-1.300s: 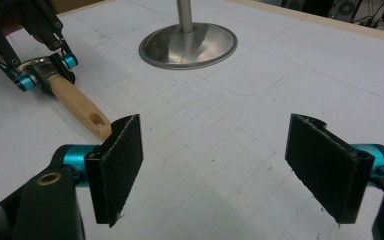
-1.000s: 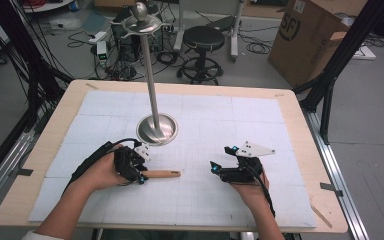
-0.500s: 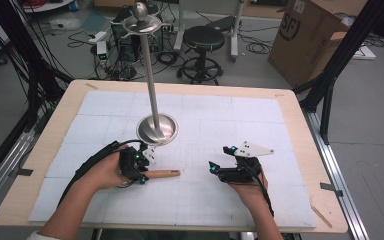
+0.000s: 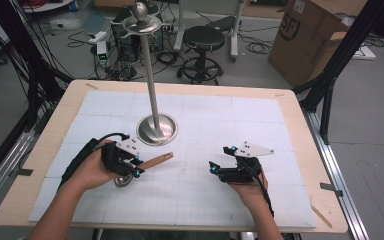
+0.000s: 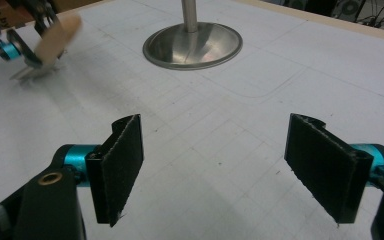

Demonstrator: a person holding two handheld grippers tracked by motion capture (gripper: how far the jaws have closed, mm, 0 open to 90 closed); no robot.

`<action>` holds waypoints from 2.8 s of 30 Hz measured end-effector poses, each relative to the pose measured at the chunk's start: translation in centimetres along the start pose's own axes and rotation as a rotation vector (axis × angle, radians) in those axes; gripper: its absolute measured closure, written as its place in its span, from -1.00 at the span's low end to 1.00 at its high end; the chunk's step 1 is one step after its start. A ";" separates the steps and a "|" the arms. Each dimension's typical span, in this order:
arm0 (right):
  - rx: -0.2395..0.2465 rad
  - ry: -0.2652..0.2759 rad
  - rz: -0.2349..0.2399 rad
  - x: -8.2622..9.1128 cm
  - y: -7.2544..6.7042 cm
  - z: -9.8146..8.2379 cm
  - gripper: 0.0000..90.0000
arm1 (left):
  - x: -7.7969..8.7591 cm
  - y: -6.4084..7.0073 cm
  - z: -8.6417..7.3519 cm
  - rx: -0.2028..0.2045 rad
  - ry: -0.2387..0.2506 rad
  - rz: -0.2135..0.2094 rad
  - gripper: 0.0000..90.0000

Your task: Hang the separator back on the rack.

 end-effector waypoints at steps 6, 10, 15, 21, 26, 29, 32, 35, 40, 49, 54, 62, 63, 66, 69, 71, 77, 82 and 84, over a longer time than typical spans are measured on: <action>-0.006 -0.004 0.002 -0.1 0.0 0.0 -0.50 | 3.5 -0.8 -0.4 0.065 0.185 0.057 0.53; -0.006 -0.003 0.001 -0.1 0.0 0.0 -0.50 | 4.8 -1.2 -0.5 0.101 0.255 0.102 0.53; -0.004 -0.003 0.005 -0.1 -0.1 0.0 -0.50 | 6.0 -1.5 -0.3 0.143 0.339 0.120 0.53; 0.002 -0.005 0.003 -0.1 -0.1 0.0 -0.50 | 7.6 -1.9 0.5 0.152 0.417 0.097 0.53; 0.001 -0.002 0.005 -0.1 -0.1 0.0 -0.50 | 8.9 -1.9 1.6 0.145 0.446 0.100 0.53; 0.005 0.003 0.002 -0.1 -0.1 0.0 -0.50 | 10.0 -2.0 2.5 0.138 0.455 0.115 0.53; 0.002 0.000 0.008 -0.1 -0.2 0.1 -0.50 | 11.0 -2.1 3.5 0.131 0.471 0.125 0.53; 0.007 0.002 0.009 -0.1 -0.2 0.1 -0.50 | 11.9 -2.3 4.3 0.131 0.479 0.132 0.53; 0.008 0.003 0.008 -0.1 -0.2 0.1 -0.50 | 13.6 -2.5 5.6 0.125 0.491 0.167 0.53; 0.007 0.001 0.006 -0.1 -0.2 0.1 -0.50 | 16.7 -2.9 7.4 0.119 0.536 0.215 0.53; 0.004 0.000 0.005 -0.1 -0.2 0.1 -0.50 | 17.6 -2.9 7.9 0.117 0.545 0.241 0.53; 0.004 -0.001 0.007 -0.2 -0.2 0.0 -0.50 | 18.6 -3.4 7.9 0.135 0.558 0.273 0.53; 0.004 0.000 0.005 -0.2 -0.2 0.0 -0.50 | 18.7 -3.5 7.9 0.136 0.561 0.278 0.53; 0.005 -0.001 0.006 -0.2 -0.2 0.0 -0.50 | 18.8 -3.7 8.0 0.146 0.557 0.291 0.53; 0.005 0.000 0.007 -0.2 -0.2 0.1 -0.50 | 18.8 -4.0 8.2 0.150 0.549 0.302 0.53; 0.007 0.002 0.005 -0.2 -0.2 0.0 -0.50 | 18.8 -4.1 8.4 0.148 0.544 0.309 0.53; 0.001 0.003 0.005 -0.1 -0.1 0.0 -0.50 | 18.6 -4.3 8.6 0.153 0.539 0.331 0.53; -0.002 0.008 0.007 0.0 0.0 0.0 -0.50 | 18.7 -4.5 8.6 0.166 0.546 0.339 0.53; -0.003 0.003 0.009 0.0 0.0 0.0 -0.50 | 18.5 -4.6 8.6 0.169 0.536 0.344 0.53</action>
Point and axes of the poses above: each handheld gripper's, and its own axes: x roughly backward along the jaws, z roughly out of its top, y roughly to its right, the point moved 1 cm from there along -x, roughly forward along the jaws, and after that the axes turned 8 degrees about x, right-handed, at the moved point
